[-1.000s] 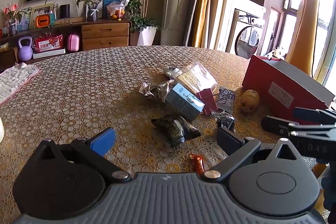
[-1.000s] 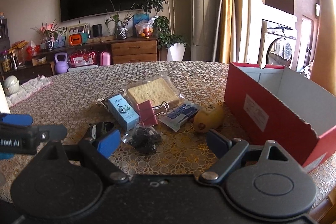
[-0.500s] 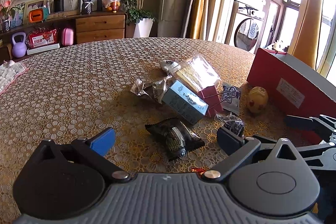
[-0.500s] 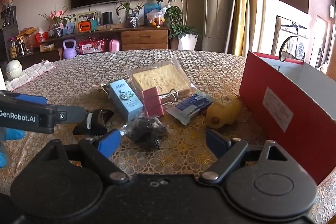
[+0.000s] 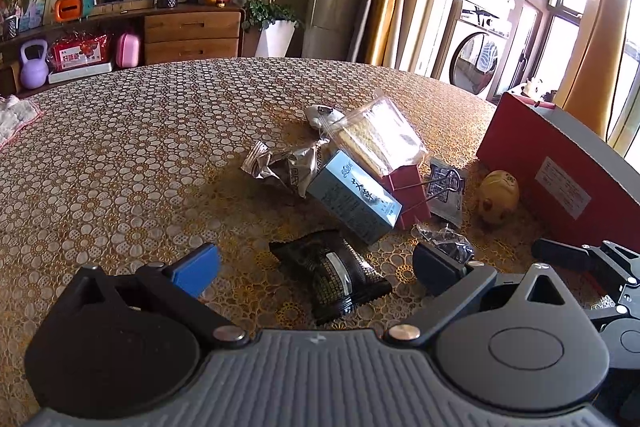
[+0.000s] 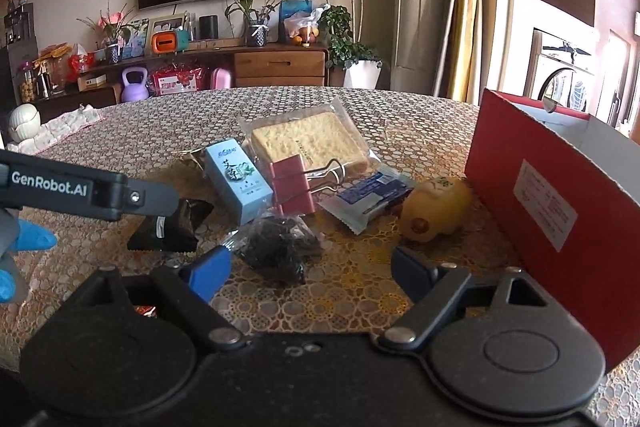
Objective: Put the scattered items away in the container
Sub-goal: 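Close left tool on black snack packet while right tool grasps black plastic bag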
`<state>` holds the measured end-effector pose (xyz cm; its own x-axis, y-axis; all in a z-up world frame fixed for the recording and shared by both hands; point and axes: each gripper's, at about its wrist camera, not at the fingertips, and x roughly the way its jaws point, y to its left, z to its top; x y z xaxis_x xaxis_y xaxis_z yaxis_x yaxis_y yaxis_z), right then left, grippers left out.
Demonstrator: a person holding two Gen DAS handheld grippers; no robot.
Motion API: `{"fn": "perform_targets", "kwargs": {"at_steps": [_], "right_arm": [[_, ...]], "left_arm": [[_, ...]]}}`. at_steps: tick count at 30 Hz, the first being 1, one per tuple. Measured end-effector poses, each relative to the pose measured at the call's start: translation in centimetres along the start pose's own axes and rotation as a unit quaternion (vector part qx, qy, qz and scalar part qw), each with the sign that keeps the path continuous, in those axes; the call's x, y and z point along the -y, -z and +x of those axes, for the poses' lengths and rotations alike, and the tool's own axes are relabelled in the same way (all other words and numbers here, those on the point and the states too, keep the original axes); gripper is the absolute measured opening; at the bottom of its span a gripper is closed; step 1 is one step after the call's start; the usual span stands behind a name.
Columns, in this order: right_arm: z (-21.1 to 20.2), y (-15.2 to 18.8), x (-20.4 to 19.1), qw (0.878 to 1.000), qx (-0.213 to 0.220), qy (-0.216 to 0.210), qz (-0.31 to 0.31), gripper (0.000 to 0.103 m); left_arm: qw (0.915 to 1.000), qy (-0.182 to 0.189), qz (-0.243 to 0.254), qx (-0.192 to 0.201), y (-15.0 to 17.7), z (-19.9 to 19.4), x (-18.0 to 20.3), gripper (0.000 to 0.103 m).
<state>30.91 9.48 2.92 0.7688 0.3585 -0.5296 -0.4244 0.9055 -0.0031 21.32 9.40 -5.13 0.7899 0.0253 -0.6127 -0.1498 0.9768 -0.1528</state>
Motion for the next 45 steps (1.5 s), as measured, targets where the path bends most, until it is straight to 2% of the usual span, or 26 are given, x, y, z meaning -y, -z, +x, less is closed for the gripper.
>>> {"fn": "perform_targets", "kwargs": {"at_steps": [19, 25, 38, 45], "right_arm": [[3.1, 0.3, -1.5, 1.0, -0.017, -0.009, -0.018, 0.103], [3.6, 0.4, -1.7, 1.0, -0.019, -0.003, -0.019, 0.103], [3.9, 0.1, -2.0, 0.999, -0.023, 0.001, -0.027, 0.103], [3.7, 0.0, -2.0, 0.999, -0.023, 0.006, -0.028, 0.103]], "left_arm": [[0.9996, -0.012, -0.01, -0.023, 0.1, 2.9, 0.1, 0.103], [0.9996, -0.008, -0.01, -0.026, 0.3, 3.3, 0.1, 0.098], [0.9994, 0.002, -0.012, -0.032, 0.5, 3.6, 0.1, 0.079], [0.9994, 0.006, -0.006, -0.032, 0.6, 3.5, 0.3, 0.064]]}}
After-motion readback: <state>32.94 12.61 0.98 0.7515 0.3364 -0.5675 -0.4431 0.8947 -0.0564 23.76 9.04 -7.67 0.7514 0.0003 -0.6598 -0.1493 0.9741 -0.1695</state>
